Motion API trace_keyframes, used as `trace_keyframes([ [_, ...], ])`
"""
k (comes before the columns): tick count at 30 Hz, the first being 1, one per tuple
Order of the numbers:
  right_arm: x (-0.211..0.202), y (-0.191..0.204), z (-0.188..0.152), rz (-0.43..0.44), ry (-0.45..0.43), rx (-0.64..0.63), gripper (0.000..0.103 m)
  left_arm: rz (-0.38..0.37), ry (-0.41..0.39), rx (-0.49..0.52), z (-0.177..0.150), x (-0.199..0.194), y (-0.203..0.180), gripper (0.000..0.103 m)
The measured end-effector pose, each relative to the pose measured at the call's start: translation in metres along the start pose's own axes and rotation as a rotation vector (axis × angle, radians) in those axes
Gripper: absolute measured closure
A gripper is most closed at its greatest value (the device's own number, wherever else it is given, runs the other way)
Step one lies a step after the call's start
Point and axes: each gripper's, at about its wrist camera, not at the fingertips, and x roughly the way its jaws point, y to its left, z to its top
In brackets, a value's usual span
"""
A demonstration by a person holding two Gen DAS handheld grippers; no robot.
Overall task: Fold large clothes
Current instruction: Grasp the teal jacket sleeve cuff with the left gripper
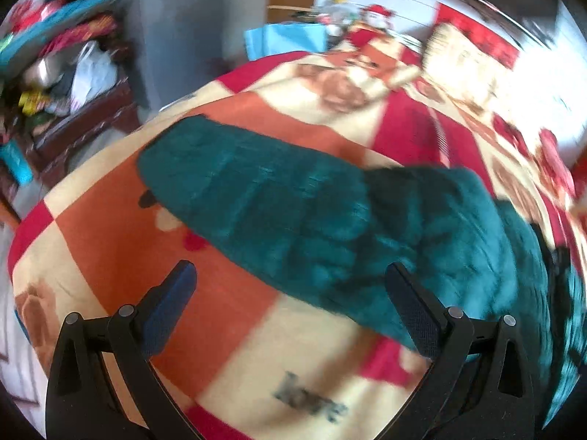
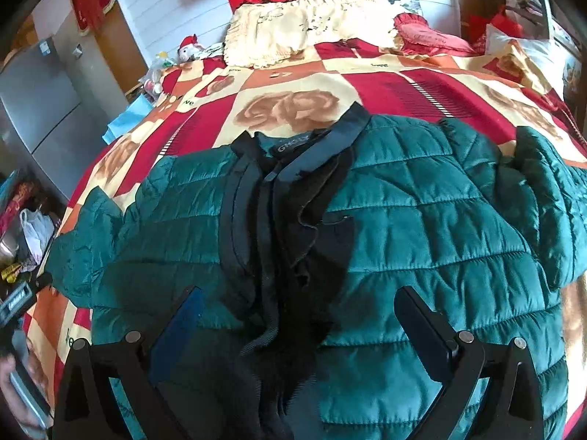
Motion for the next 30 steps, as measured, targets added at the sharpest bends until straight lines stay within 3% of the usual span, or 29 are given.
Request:
trace_keyframes([
  [7,0.005,0.009,-0.001,0.008,0.007,-0.038,0.0,0.123,-0.001,-0.18,0.039,0.041,0.066,0.001],
  [15,0.008,0.008,0.0,0.012,0.019,-0.042,0.0,0.146,-0.003,-0.274,0.058,0.081,0.097,0.004],
  [19,0.008,0.01,-0.001,0.009,0.018,-0.057,0.0,0.091,0.029,-0.261,0.062,0.097,0.096,0.031],
  [22,0.009,0.011,-0.002,0.005,0.021,-0.064,0.0,0.068,0.006,-0.254,0.066,0.099,0.095,0.049],
  [23,0.009,0.011,-0.003,0.005,0.023,-0.065,0.0,0.059,0.003,-0.256,0.067,0.099,0.095,0.064],
  [25,0.009,0.011,-0.004,0.004,0.027,-0.064,0.0,-0.021,0.019,-0.277,0.069,0.097,0.098,0.083],
  [30,0.009,0.01,-0.007,0.007,0.029,-0.061,0.0,-0.144,-0.011,-0.285,0.068,0.063,0.094,0.089],
])
